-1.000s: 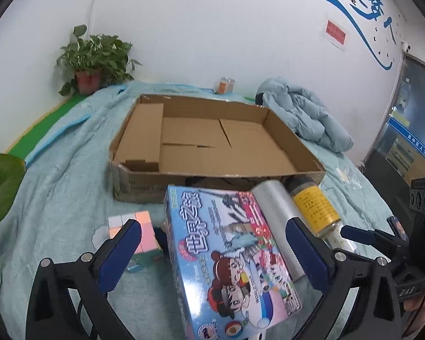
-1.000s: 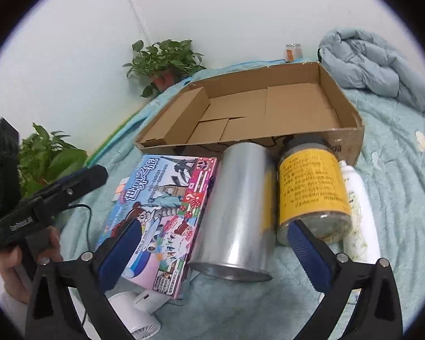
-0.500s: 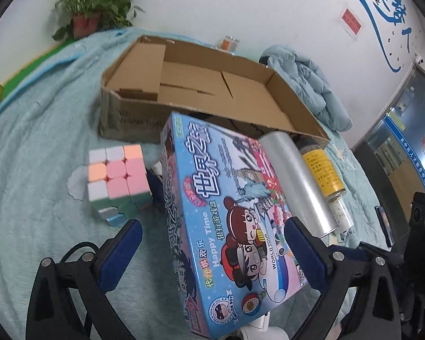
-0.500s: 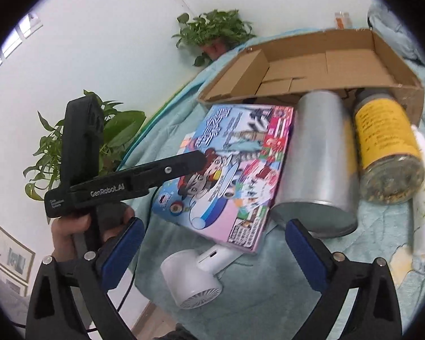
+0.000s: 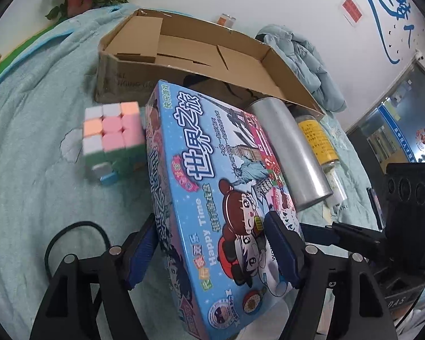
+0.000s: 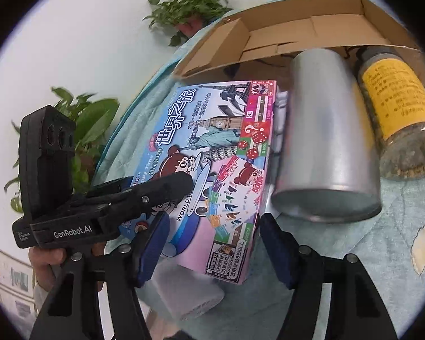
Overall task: Organize rigid objects
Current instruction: 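Grasp the blue-and-pink game box with the right tool, then lift the game box and lower it flat into the cardboard box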
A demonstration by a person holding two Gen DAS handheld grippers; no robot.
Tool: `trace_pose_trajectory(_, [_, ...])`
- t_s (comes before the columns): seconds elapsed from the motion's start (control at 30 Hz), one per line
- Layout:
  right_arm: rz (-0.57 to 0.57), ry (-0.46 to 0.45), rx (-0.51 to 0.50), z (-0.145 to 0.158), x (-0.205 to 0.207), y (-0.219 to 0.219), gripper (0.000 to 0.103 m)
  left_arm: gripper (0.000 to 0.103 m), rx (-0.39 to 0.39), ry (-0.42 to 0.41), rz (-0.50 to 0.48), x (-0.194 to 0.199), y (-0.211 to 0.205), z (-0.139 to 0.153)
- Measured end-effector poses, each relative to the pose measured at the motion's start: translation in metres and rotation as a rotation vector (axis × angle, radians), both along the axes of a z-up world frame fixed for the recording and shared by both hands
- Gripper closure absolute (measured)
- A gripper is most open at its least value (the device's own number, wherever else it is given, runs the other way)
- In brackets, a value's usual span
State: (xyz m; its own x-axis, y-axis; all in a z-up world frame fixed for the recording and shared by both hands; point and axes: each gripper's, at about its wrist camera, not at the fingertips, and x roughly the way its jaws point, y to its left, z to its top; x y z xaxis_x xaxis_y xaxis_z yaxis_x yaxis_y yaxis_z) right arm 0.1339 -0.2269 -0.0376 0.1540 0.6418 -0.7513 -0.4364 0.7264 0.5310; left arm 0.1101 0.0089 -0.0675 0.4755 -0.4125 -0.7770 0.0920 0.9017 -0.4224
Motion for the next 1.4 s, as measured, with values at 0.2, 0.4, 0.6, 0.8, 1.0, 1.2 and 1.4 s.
trace_pose_trajectory(0.2, [-0.008,0.003,-0.038,-0.005,0.003,0.006,0.036,0.031,-0.013,0.021,0.025,-0.004,0.002,-0.002])
trace_pose_trajectory(0.4, [-0.002,-0.051,-0.081,-0.002,0.0,0.013,0.034,0.031,0.002,0.03,0.037,0.004,0.003,-0.002])
trace_pose_trajectory(0.6, [-0.031,-0.087,-0.099,-0.004,-0.003,0.018,0.031,0.031,-0.021,0.051,0.025,0.012,0.005,-0.004])
trace_pose_trajectory(0.8, [-0.039,-0.161,-0.155,0.003,-0.012,0.023,0.032,0.031,-0.023,0.027,0.032,0.007,0.005,-0.003])
trace_pose_trajectory(1.0, [-0.083,-0.28,-0.204,0.021,-0.028,0.027,0.033,0.032,0.045,-0.098,-0.003,-0.012,-0.008,0.026])
trace_pose_trajectory(1.2, [-0.147,-0.343,-0.173,0.042,-0.026,0.015,0.033,0.032,0.073,-0.209,-0.013,-0.013,-0.024,0.059])
trace_pose_trajectory(1.4, [-0.191,-0.423,-0.174,0.066,-0.002,0.009,0.033,0.032,0.076,-0.302,-0.034,0.016,-0.038,0.091])
